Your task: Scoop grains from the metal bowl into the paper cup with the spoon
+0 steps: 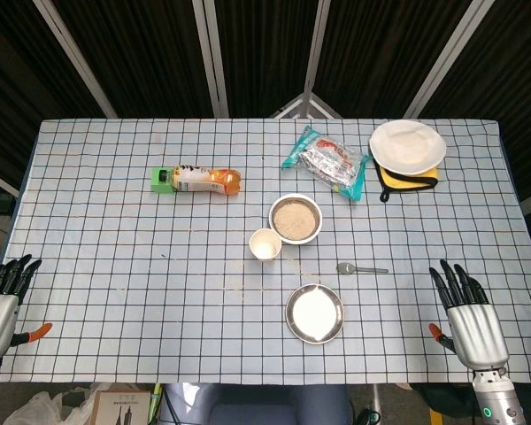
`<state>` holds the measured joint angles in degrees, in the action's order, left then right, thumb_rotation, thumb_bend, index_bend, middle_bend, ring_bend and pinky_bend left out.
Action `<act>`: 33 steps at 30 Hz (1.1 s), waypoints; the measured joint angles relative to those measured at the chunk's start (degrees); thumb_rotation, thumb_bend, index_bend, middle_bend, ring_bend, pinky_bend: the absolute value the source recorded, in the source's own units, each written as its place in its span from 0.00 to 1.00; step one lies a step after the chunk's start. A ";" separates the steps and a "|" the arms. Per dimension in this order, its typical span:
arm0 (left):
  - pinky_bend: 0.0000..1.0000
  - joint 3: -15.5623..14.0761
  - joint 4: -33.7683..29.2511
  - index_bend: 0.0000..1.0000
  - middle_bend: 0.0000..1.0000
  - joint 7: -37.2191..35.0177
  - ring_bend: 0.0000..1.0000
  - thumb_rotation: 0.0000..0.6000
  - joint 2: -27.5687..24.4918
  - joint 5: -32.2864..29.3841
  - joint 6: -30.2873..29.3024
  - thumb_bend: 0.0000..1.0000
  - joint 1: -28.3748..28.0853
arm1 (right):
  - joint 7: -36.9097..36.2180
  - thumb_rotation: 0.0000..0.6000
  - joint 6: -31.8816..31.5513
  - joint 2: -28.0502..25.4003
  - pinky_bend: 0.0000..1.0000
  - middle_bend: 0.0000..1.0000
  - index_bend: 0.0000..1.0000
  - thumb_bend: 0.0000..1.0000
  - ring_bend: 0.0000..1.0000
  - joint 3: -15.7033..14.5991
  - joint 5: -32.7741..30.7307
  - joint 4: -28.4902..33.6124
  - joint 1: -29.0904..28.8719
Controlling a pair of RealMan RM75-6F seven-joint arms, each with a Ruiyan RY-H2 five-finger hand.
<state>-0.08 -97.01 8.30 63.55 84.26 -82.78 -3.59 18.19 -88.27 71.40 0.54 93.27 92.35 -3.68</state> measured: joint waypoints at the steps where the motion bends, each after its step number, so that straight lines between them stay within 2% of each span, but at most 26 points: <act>1: 0.00 0.00 0.02 0.00 0.00 0.00 0.00 1.00 0.00 0.00 -0.01 0.00 0.01 | -0.03 1.00 0.04 0.01 0.19 0.00 0.00 0.23 0.00 -0.01 0.02 0.03 -0.01; 6: 0.00 0.00 0.05 0.00 0.00 -0.01 0.00 1.00 0.00 0.12 -0.08 0.00 0.00 | -0.27 1.00 0.04 0.13 0.19 0.00 0.00 0.23 0.00 0.31 0.21 0.27 -0.26; 8: 0.00 -0.03 0.09 0.00 0.00 0.01 0.00 1.00 -0.01 0.29 -0.24 0.00 0.04 | -0.34 1.00 0.07 0.33 0.22 0.00 0.00 0.23 0.01 0.83 -0.06 0.49 -0.50; 9: 0.00 -0.04 0.13 0.00 0.00 0.04 0.00 1.00 0.00 0.29 -0.25 0.00 0.05 | -0.51 1.00 0.28 0.50 0.28 0.01 0.00 0.23 0.04 1.24 -0.48 0.80 -0.75; 10: 0.00 -0.02 0.17 0.00 0.00 0.07 0.00 1.00 0.02 0.22 -0.21 0.00 0.04 | -0.66 1.00 0.57 0.61 0.36 0.04 0.00 0.23 0.10 1.54 -0.90 1.09 -0.96; 12: 0.00 0.07 0.24 0.00 0.00 0.10 0.00 1.00 0.09 0.03 -0.04 0.00 -0.04 | -0.79 1.00 1.59 0.88 0.56 0.20 0.00 0.23 0.30 2.47 -2.20 1.84 -1.64; 14: 0.00 0.12 0.25 0.00 0.00 0.15 0.00 1.00 0.10 -0.11 0.15 0.00 -0.13 | -0.42 1.00 2.66 1.23 0.79 0.46 0.00 0.23 0.58 3.60 -3.45 2.34 -2.55; 15: 0.00 0.14 0.25 0.00 0.00 0.18 0.00 1.00 0.10 -0.15 0.26 0.00 -0.20 | 0.04 1.00 3.51 1.59 0.85 0.53 0.01 0.23 0.66 4.41 -4.28 2.59 -3.28; 17: 0.00 0.16 0.24 0.00 0.00 0.27 0.00 1.00 0.10 -0.17 0.43 0.00 -0.31 | 0.62 1.00 4.96 2.23 0.97 0.73 0.14 0.23 0.83 5.47 -5.66 2.95 -4.36; 20: 0.00 0.12 0.15 0.00 0.00 0.17 0.00 1.00 0.04 -0.14 0.54 0.00 -0.36 | 1.21 1.00 8.37 3.54 1.00 0.86 0.34 0.26 0.94 7.24 -9.01 3.63 -6.44; 22: 0.00 0.12 0.09 0.00 0.00 0.00 0.00 1.00 -0.02 -0.18 0.62 0.00 -0.38 | 2.40 1.00 11.29 4.68 1.00 0.90 0.39 0.28 0.97 8.52 -12.05 3.80 -8.24; 26: 0.00 0.04 0.00 0.00 0.00 -0.15 0.00 1.00 -0.16 -0.23 0.95 0.00 -0.48 | 7.36 1.00 15.65 7.71 1.00 0.91 0.47 0.32 0.98 10.52 -17.90 2.84 -11.61; 33: 0.00 0.03 -0.20 0.00 0.00 -0.21 0.00 1.00 -0.27 -0.47 1.13 0.00 -0.52 | 15.10 1.00 20.20 16.33 1.00 0.91 0.51 0.35 0.98 12.87 -27.60 -3.62 -16.52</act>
<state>-0.05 -97.21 8.09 63.28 83.80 -81.65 -4.11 33.29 -68.07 87.73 13.40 65.67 88.73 -20.20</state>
